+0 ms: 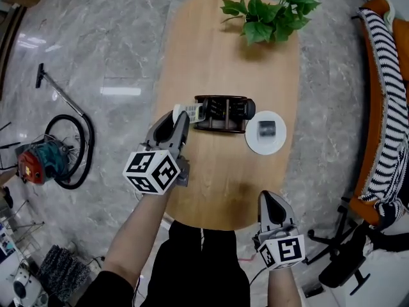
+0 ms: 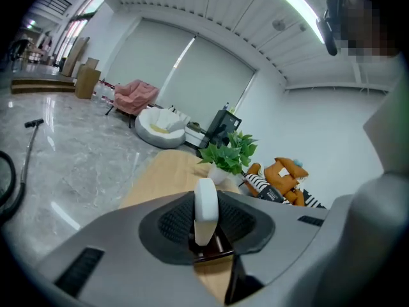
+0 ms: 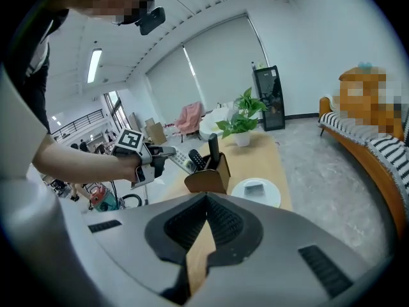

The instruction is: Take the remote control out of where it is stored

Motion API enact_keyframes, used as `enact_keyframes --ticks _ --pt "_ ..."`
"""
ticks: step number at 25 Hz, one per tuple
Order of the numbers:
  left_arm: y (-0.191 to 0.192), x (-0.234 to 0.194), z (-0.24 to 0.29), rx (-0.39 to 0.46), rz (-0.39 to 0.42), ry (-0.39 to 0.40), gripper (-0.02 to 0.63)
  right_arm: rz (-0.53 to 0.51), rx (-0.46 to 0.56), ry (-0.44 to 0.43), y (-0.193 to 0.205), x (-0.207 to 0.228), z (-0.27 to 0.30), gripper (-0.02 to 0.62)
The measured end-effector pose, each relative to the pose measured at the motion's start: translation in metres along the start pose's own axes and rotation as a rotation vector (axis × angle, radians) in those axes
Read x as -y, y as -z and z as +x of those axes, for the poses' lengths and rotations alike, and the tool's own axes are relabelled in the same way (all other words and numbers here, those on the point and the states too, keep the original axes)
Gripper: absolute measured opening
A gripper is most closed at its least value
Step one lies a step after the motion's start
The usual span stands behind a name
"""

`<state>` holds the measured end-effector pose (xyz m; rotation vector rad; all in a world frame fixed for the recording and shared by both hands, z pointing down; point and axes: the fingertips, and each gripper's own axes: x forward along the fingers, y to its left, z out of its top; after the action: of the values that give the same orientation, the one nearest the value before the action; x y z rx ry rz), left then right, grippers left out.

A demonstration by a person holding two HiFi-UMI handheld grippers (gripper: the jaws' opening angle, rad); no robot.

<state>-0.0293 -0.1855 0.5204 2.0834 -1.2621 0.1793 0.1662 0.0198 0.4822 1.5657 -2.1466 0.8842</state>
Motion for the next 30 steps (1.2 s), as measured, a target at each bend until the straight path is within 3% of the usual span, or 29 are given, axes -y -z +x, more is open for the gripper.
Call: enact_keyframes --ticks 5,9,13,16,21,25,30 --pt "-0.011 -0.008 -0.041 0.057 -0.054 0.019 0.107 -0.013 -0.009 -0.019 0.006 -0.017 0.008 0.006" --pt "0.002 -0.024 -0.079 0.073 -0.124 0.017 0.107 0.021 -0.016 -0.055 0.009 -0.036 0.016 0.006" --pt "0.032 -0.045 -0.103 0.041 -0.201 -0.02 0.107 0.019 -0.014 -0.085 0.006 -0.055 0.024 0.006" --pt "0.055 -0.048 -0.116 0.014 -0.248 -0.002 0.107 0.024 -0.016 -0.094 0.006 -0.061 0.028 0.006" --pt "0.111 -0.054 -0.126 -0.1 -0.317 0.0 0.107 0.033 -0.033 -0.089 0.019 -0.064 0.032 0.006" --pt "0.153 -0.05 -0.119 -0.172 -0.434 0.013 0.107 0.029 -0.062 -0.087 0.032 -0.064 0.031 0.006" --pt "0.17 -0.041 -0.1 -0.165 -0.592 0.036 0.107 0.018 -0.092 -0.083 0.044 -0.062 0.025 0.006"
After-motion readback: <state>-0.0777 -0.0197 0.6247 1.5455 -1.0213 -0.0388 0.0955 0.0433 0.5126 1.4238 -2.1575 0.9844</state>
